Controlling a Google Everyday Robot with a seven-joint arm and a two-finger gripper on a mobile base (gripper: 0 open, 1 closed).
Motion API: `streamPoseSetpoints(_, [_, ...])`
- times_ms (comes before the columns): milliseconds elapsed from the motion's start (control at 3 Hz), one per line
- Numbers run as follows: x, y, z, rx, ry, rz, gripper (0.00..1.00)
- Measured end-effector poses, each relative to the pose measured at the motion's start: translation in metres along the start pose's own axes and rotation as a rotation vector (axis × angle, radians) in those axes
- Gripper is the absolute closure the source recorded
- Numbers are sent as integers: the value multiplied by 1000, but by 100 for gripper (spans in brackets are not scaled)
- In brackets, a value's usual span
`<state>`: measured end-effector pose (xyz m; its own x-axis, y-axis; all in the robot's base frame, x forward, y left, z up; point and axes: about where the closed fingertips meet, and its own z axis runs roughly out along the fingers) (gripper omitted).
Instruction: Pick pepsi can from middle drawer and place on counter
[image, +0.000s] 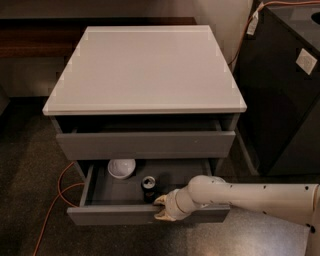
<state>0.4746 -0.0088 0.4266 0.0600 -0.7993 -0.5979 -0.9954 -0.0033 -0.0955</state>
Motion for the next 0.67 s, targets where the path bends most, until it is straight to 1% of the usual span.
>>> streamPoseSetpoints(333, [0,0,0,0,0,0,100])
streamPoseSetpoints(667, [-4,5,0,-2,0,0,96])
